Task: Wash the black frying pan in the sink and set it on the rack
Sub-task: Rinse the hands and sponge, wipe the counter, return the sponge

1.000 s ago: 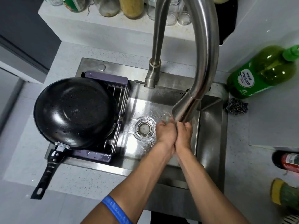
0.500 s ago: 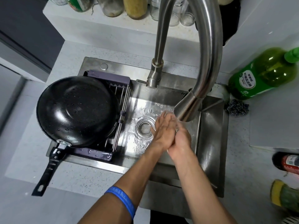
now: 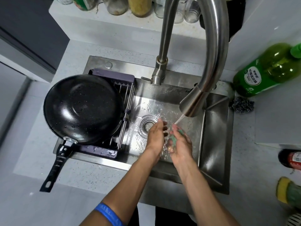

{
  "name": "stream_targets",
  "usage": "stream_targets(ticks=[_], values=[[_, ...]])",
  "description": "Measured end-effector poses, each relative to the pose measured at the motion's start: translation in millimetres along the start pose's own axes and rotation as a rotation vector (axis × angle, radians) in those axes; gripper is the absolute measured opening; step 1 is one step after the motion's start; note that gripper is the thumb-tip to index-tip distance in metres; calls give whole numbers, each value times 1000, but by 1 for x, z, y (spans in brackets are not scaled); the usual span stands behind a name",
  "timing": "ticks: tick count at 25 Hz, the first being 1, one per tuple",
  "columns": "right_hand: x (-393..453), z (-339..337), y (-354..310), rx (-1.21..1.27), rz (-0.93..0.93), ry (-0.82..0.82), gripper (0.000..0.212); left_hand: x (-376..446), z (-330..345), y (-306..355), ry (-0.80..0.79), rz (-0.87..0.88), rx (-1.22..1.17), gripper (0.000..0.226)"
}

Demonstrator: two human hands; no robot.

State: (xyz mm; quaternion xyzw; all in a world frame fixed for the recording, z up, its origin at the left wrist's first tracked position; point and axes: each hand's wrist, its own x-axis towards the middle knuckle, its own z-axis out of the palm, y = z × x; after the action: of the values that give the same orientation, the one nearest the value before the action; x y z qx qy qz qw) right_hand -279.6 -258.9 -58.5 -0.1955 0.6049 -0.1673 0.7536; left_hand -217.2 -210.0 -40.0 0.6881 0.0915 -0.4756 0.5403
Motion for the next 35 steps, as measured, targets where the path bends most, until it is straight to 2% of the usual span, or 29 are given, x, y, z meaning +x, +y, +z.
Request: stream_targets(ticks=[1, 5, 7, 10, 12, 14, 16, 20, 23, 26, 27, 29, 32, 35], values=[[1, -3, 5, -28, 12, 62, 5, -2, -3, -8, 26, -11, 3, 39], [3, -8, 12, -131, 18, 212, 30, -21, -10, -28, 108, -19, -30, 13], [1, -15, 11, -129, 34, 216, 34, -30, -15, -38, 158, -8, 3, 13], [-1, -29, 9, -10, 44, 68, 33, -40, -27, -54, 131, 5, -18, 15], [-8, -34, 7, 88, 83, -120, 21, -44, -33, -57, -37, 25, -85, 22], [-24, -37, 5, 141, 110, -283, 26, -52, -38, -52, -154, 69, -111, 33], [-38, -41, 7, 69, 65, -370, 28, -59, -41, -47, -127, 152, -72, 31], [-63, -43, 9, -254, -110, -383, 43, -69, -59, -35, -70, 276, -122, 18], [-87, -29, 4, -400, -180, -382, 29, -79, -84, -23, -73, 409, -29, 16], [-110, -5, 13, -521, -266, -341, 23, -96, -111, -2, -160, 554, 52, 18], [-116, 1, 17, -499, -354, -309, 16, -99, -121, 3, -195, 582, 53, 15], [-127, 9, 23, -277, -446, -307, 10, -101, -138, 11, -216, 581, 9, 16], [-139, 8, 29, 39, -406, -386, 16, -94, -160, 11, -155, 570, 1, 18], [-151, 3, 41, 84, -358, -422, 19, -94, -160, 3, -89, 595, 22, 17]])
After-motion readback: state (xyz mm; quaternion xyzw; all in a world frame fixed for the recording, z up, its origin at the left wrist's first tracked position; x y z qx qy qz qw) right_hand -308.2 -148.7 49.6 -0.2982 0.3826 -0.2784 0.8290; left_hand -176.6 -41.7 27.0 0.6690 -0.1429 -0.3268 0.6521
